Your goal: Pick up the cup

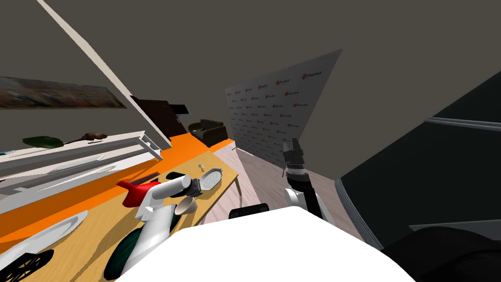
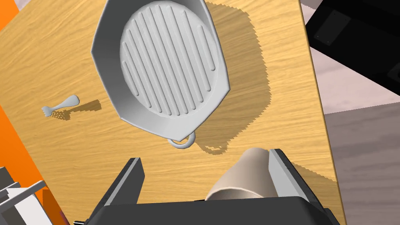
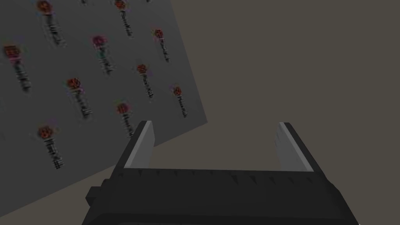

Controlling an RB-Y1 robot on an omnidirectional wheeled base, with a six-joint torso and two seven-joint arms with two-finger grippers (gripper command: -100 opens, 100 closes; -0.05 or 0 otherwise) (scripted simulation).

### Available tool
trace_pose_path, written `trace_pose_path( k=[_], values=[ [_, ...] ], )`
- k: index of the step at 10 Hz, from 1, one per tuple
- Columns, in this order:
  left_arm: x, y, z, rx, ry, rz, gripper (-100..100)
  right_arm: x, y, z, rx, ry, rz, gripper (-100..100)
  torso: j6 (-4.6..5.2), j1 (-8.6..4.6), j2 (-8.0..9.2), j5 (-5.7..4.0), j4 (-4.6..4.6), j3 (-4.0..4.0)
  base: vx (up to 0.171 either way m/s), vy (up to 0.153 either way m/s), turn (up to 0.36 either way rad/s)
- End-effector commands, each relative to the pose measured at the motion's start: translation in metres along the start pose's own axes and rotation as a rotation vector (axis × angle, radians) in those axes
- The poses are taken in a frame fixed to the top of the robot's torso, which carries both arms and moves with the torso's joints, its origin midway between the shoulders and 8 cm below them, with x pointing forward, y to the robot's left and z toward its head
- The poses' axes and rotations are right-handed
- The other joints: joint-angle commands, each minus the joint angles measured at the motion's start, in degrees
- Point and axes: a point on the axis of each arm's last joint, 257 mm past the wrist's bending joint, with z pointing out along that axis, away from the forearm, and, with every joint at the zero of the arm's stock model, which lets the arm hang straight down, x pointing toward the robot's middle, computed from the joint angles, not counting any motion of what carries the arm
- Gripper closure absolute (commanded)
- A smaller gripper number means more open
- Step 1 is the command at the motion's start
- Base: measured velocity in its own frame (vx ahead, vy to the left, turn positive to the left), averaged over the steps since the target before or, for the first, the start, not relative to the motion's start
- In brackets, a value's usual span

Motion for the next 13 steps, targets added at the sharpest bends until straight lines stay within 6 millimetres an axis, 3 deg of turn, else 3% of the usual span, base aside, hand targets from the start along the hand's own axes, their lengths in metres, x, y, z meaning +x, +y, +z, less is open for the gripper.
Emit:
trace_pose_path(
  k=[1,4,6,7,8,9,13],
  values=[
    [-0.007,0.015,0.003,-0.050,-0.005,-0.019,-100,0.000,0.000,0.000,0.000,0.000,0.000,0,0.00,0.00,0.00,0.00,0.00,0.00,-0.095,0.132,-0.113],
    [-0.017,0.039,0.007,-0.135,-0.014,-0.050,-100,0.000,0.000,0.000,0.000,0.000,0.000,0,-0.01,-0.06,0.10,-0.02,0.03,0.06,-0.099,0.130,-0.094],
    [-0.027,0.073,0.014,-0.238,-0.026,-0.082,-100,0.000,0.000,0.000,0.000,0.000,0.000,0,-0.01,-0.02,0.02,-0.01,0.00,0.01,-0.104,0.145,-0.121],
    [-0.023,0.061,0.013,-0.205,-0.022,-0.071,-100,0.000,0.000,0.000,0.000,0.000,0.000,0,-0.02,-0.02,0.08,0.00,0.02,0.05,-0.052,0.060,-0.020],
    [-0.023,0.063,0.013,-0.213,-0.023,-0.074,0,0.000,0.000,0.000,0.000,0.000,0.000,0,-0.02,-0.28,-0.10,-0.05,-0.01,-0.04,-0.010,0.012,0.002],
    [-0.021,0.062,0.022,-0.211,-0.026,-0.081,-100,0.000,0.000,0.000,0.000,0.000,0.000,0,-0.01,-0.47,-0.25,-0.10,-0.05,-0.13,-0.024,0.012,-0.061],
    [-0.017,0.061,0.038,-0.209,-0.032,-0.093,-100,0.000,0.000,0.000,0.000,0.000,0.000,0,-0.01,-0.53,-0.27,-0.12,-0.05,-0.15,-0.029,0.013,-0.039]
  ],
)
